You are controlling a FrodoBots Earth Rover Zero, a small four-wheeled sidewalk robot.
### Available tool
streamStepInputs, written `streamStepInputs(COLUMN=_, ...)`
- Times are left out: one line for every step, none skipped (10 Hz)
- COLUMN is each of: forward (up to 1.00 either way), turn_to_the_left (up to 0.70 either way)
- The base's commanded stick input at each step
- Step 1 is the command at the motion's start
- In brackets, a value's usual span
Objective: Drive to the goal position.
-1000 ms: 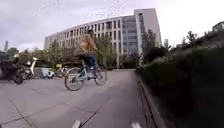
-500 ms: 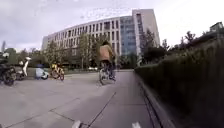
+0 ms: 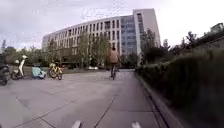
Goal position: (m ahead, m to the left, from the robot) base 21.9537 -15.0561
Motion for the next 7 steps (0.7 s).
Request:
streamStepInputs(forward=0.70, turn_to_the_left=-0.13)
streamStepInputs(forward=0.70, turn_to_the_left=-0.09)
streamStepInputs(forward=0.70, turn_to_the_left=0.00)
streamStepInputs(forward=0.70, turn_to_the_left=0.00)
streamStepInputs(forward=0.70, turn_to_the_left=-0.09)
streamStepInputs(forward=0.70, turn_to_the_left=-0.10)
streamStepInputs(forward=0.70, turn_to_the_left=0.00)
